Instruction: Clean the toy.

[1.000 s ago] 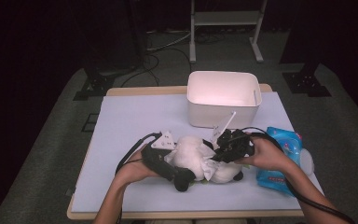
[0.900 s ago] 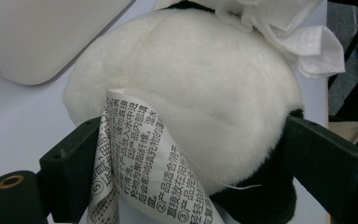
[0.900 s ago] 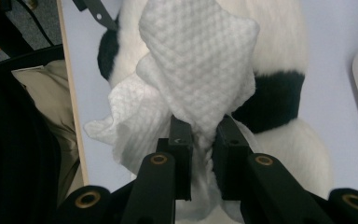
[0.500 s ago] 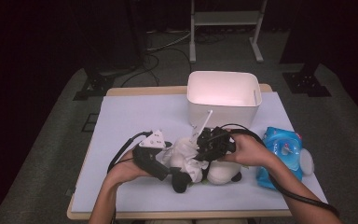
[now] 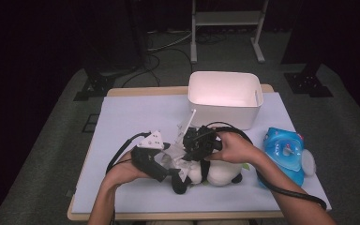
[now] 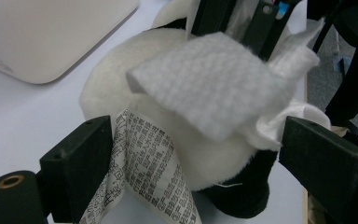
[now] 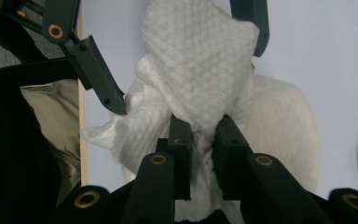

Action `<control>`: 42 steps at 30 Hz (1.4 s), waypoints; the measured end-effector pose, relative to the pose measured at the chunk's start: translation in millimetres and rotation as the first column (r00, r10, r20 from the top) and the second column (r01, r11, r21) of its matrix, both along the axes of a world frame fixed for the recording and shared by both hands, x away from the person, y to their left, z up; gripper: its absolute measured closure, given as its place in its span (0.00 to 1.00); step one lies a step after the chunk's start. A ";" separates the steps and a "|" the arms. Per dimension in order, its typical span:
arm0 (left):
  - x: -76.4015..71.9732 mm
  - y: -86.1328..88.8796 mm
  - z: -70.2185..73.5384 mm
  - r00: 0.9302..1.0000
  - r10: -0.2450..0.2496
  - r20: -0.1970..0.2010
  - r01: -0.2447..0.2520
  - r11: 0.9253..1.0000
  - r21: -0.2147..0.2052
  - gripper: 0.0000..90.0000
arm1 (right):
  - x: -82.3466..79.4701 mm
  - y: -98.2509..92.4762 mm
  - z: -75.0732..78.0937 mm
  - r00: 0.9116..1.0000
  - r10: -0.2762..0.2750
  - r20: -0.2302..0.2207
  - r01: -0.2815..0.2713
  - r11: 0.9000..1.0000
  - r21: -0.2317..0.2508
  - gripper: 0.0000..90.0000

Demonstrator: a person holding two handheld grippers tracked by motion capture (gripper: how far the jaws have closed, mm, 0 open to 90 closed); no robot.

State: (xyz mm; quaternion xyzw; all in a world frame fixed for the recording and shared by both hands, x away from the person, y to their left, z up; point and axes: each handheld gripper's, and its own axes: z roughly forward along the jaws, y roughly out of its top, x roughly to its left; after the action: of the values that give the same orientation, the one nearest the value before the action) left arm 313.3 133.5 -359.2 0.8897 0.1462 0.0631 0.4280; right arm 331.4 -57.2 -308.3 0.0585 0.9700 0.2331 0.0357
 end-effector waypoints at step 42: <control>2.5 -15.4 3.1 1.000 -0.015 -0.004 0.015 1.000 -0.004 0.10 | -7.7 -77.3 -25.2 0.989 -0.132 -0.068 0.136 0.989 0.057 0.87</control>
State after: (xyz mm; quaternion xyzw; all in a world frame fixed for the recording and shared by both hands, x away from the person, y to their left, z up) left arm 315.9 118.1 -356.1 0.8900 0.1405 0.0577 0.4299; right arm 323.7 -134.5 -333.5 0.1324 0.9569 0.2580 0.0182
